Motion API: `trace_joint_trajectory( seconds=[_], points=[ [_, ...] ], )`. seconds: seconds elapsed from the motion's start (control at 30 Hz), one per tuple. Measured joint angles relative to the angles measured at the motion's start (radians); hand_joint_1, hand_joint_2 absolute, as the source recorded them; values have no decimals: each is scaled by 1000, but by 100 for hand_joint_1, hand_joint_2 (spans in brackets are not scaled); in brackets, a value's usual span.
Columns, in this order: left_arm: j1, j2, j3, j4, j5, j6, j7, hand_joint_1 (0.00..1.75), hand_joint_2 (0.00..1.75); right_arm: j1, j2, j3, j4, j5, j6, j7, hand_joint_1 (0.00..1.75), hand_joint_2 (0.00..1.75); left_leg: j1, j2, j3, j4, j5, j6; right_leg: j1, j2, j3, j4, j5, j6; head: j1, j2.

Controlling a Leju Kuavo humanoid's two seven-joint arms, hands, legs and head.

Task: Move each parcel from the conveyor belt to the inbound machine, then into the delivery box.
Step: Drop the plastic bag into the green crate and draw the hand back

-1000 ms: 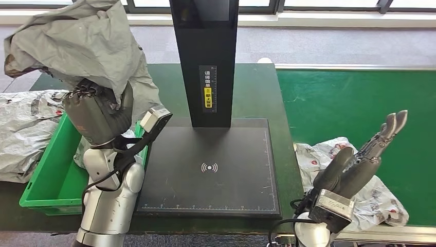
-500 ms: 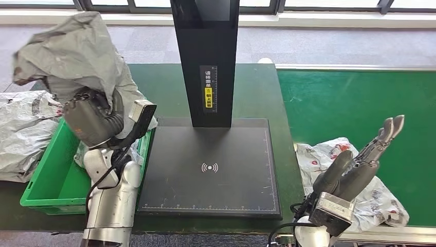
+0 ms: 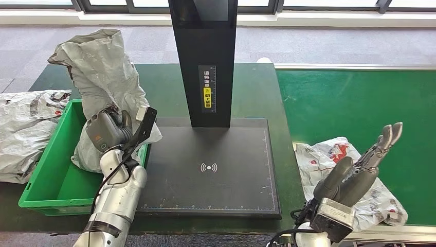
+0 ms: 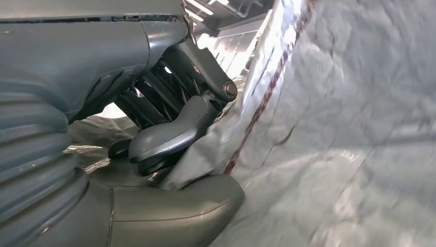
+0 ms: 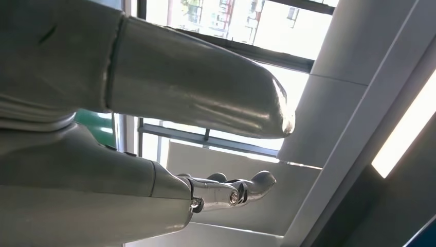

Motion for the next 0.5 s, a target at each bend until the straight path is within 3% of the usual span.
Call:
trace_joint_trajectory(
  seconds=[0.5],
  points=[
    [21, 19, 80, -8, -1, 1, -34, 175, 175, -2, -1, 0, 15, -18, 0, 0, 0, 0, 0, -1, 0, 0, 0, 0, 0, -1, 0, 0, 0, 0, 0, 0]
  ],
)
